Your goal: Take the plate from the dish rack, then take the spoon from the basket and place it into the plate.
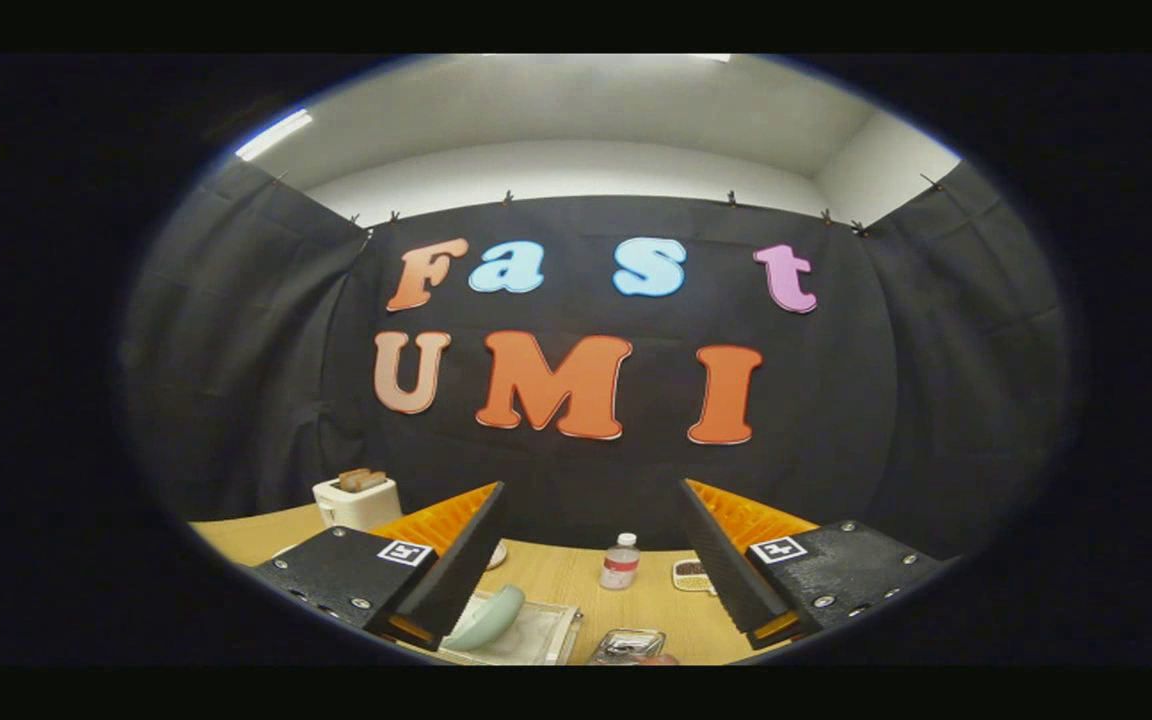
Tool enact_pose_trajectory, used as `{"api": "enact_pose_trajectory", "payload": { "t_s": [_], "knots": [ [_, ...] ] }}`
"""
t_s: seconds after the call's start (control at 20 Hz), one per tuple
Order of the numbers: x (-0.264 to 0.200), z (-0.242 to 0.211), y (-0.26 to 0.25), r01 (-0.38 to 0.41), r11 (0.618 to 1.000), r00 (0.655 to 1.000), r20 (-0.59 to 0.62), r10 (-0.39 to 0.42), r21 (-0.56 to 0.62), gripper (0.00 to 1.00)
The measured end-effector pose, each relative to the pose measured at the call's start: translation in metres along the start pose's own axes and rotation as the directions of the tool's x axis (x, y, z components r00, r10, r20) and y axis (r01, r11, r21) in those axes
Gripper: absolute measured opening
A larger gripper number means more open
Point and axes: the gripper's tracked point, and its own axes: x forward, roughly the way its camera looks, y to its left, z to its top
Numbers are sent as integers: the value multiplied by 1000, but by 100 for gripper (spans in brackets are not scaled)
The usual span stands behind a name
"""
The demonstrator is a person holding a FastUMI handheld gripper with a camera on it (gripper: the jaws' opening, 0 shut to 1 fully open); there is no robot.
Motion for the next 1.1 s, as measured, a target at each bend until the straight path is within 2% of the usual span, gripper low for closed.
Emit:
{"api": "enact_pose_trajectory", "payload": {
  "t_s": [0.15, 0.25, 0.45, 0.65, 0.8, 1.1],
  "knots": [
    [7, -29, 12, -24, 1000, 992, -125, 23, -1, 99],
    [9, -50, 20, -40, 999, 972, -230, 44, 22, 99],
    [15, -80, 34, -68, 996, 909, -407, 88, 62, 99],
    [13, -95, 45, -117, 990, 846, -515, 139, 76, 99],
    [18, -111, 63, -149, 981, 764, -615, 195, 127, 97],
    [16, -151, 73, -133, 978, 580, -788, 206, 158, 94]
  ]
}}
